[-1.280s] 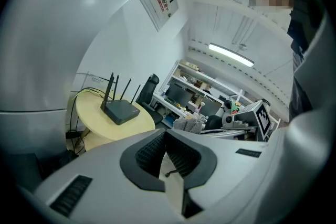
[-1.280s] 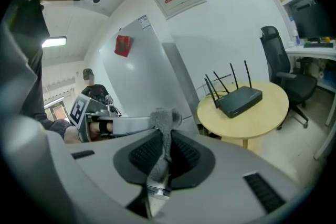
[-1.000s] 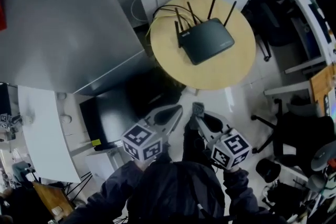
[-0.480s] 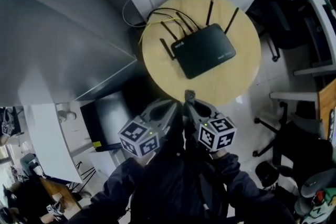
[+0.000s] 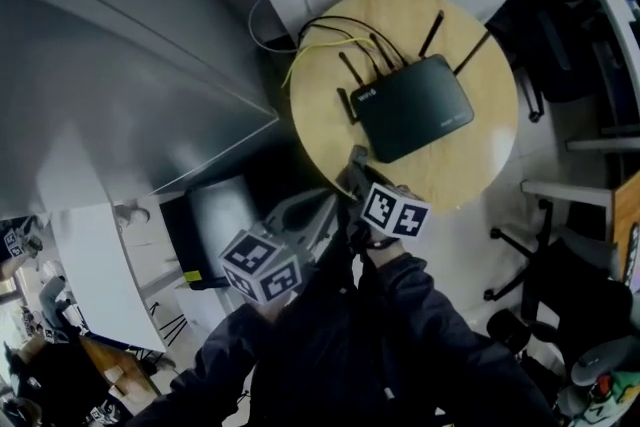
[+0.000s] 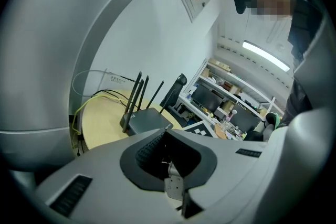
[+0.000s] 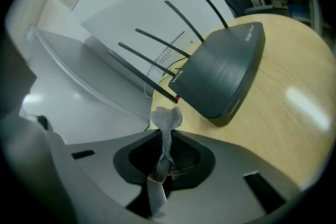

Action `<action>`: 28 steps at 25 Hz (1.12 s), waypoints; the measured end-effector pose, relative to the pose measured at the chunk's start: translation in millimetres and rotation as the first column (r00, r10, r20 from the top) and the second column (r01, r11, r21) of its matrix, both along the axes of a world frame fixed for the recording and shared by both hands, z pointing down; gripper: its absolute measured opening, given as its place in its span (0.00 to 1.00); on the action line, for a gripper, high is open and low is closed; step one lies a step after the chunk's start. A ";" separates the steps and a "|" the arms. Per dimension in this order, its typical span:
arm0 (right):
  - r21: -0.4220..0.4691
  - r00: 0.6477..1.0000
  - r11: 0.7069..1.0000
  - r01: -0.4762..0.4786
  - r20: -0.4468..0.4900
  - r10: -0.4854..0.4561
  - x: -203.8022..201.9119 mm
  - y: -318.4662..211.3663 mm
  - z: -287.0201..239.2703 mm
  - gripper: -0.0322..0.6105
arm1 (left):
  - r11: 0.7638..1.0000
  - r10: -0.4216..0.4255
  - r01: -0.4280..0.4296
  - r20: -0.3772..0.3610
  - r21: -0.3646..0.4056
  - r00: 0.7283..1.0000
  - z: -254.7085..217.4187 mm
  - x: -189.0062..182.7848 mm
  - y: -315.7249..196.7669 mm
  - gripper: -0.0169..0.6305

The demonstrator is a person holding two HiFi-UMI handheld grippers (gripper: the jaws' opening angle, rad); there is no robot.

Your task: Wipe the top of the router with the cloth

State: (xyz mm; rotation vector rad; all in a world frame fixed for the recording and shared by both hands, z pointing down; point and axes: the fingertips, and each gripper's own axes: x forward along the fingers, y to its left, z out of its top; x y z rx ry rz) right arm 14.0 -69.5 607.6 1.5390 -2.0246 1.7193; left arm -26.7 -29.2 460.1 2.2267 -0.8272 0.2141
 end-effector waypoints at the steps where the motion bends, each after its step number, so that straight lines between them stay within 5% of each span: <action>1: -0.029 0.999 0.999 -0.041 0.024 0.041 -2.9 -6.7 6.9 0.16 | 1.000 0.000 0.000 0.004 0.002 1.000 -0.1 -4.7 -2.9 0.02; 15: -0.189 0.895 0.901 -0.390 0.154 0.419 6.5 -54.3 43.1 0.16 | 1.000 -0.022 0.022 0.013 0.008 1.000 -6.4 -27.7 -2.4 0.02; 20: -0.238 0.872 0.882 -0.406 0.186 0.452 12.4 -42.2 51.4 0.16 | 1.000 -0.024 0.024 0.014 0.010 1.000 -8.6 -27.3 -0.4 0.02; 28: -0.259 0.897 0.901 -0.349 0.185 0.401 38.5 3.4 49.7 0.16 | 1.000 -0.011 0.011 -0.008 0.010 1.000 -11.7 -10.0 1.4 0.02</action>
